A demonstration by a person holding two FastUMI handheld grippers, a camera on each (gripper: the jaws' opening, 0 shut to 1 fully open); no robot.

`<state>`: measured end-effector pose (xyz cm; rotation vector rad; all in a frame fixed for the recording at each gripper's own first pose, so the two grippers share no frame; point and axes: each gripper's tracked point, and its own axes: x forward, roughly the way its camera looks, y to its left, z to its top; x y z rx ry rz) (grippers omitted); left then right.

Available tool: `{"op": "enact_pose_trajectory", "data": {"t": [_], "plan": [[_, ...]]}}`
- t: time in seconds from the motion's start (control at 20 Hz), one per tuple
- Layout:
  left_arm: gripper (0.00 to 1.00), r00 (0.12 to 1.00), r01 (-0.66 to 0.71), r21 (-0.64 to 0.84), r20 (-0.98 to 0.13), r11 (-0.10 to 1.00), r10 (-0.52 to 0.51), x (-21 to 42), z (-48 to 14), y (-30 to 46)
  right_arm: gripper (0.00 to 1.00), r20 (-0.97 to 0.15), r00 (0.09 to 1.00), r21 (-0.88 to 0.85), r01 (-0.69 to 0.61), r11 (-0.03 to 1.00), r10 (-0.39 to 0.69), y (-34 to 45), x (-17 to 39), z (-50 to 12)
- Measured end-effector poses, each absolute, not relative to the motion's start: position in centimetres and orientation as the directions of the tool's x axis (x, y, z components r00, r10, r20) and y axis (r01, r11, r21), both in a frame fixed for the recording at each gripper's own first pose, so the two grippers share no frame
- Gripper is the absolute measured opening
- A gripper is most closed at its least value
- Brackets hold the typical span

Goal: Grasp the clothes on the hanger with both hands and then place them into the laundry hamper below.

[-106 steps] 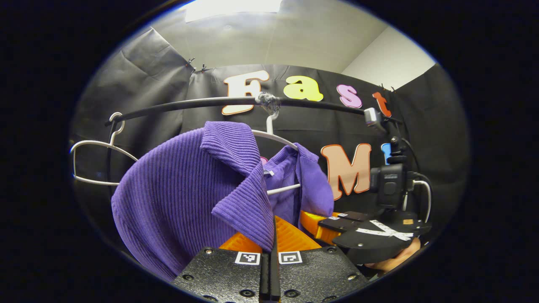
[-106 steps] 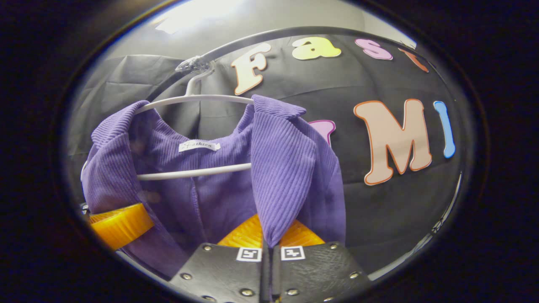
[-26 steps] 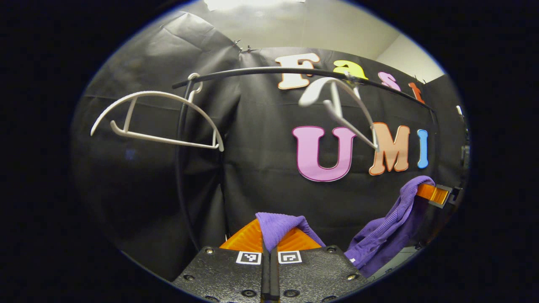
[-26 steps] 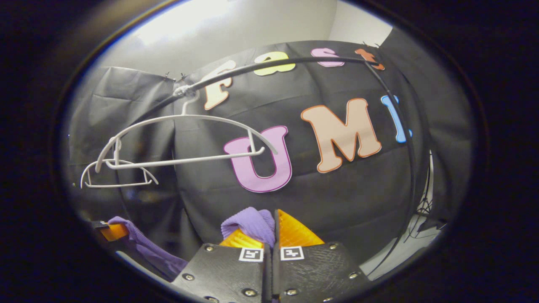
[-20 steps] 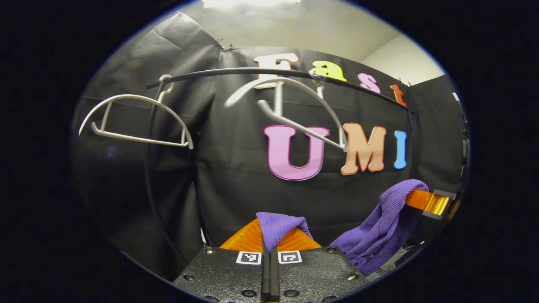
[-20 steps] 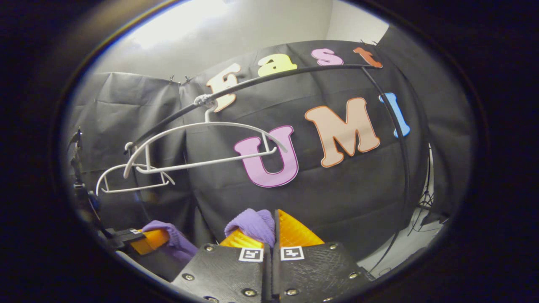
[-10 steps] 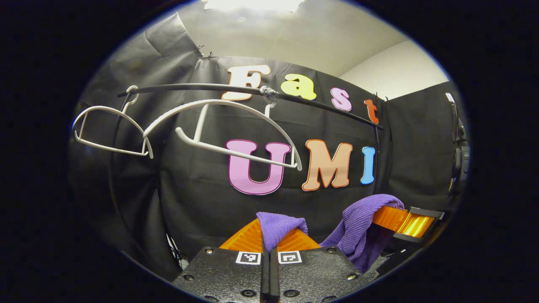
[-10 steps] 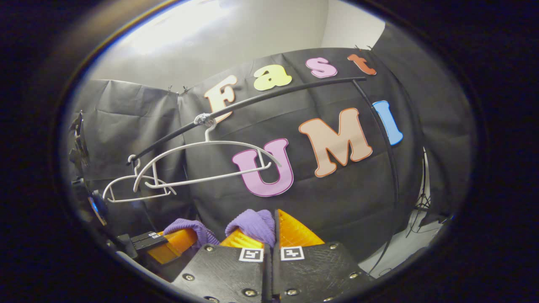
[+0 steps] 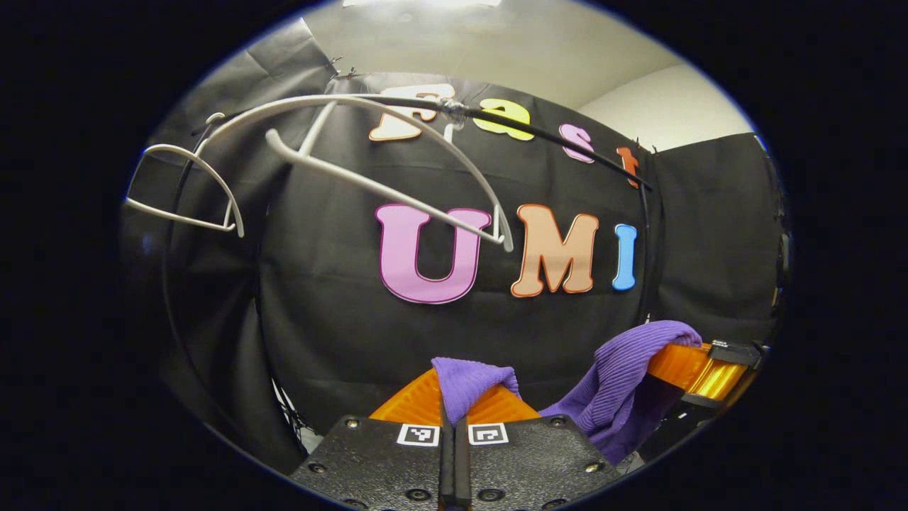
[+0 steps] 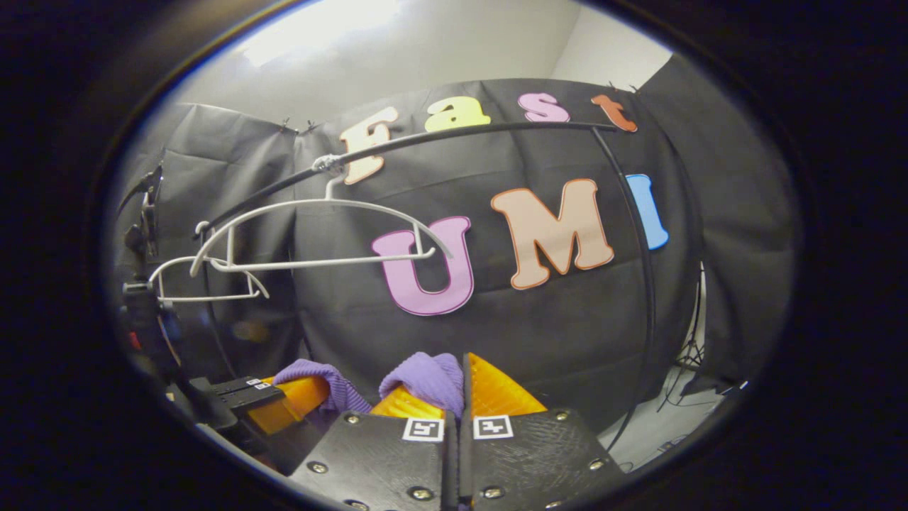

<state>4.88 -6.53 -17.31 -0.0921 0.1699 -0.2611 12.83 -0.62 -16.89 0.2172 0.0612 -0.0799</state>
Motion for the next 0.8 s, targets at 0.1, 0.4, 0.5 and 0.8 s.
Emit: {"op": "enact_pose_trajectory", "data": {"t": [0.1,0.4,0.5,0.8], "plan": [[0.00,0.952,0.251,-0.104,-0.155,0.962,-0.265,5.4,-18.5,-6.7,0.01,-0.084,0.996,0.200,0.057,0.978,-0.041,0.4,13.5,-18.4],[0.00,0.952,0.235,-0.061,-0.188,0.970,-0.242,7.0,-23.9,-6.2,0.01,-0.101,0.994,0.122,0.048,0.991,-0.036,1.3,15.2,-23.7],[0.01,0.951,0.222,-0.090,-0.202,0.971,-0.236,7.8,-25.9,-5.8,0.01,-0.133,0.991,0.125,0.032,0.992,-0.015,2.1,16.1,-26.7],[0.02,0.938,0.171,-0.116,-0.285,0.978,-0.198,9.6,-34.0,-4.8,0.01,-0.253,0.966,0.108,0.081,0.991,-0.051,1.3,18.2,-36.0]]}}
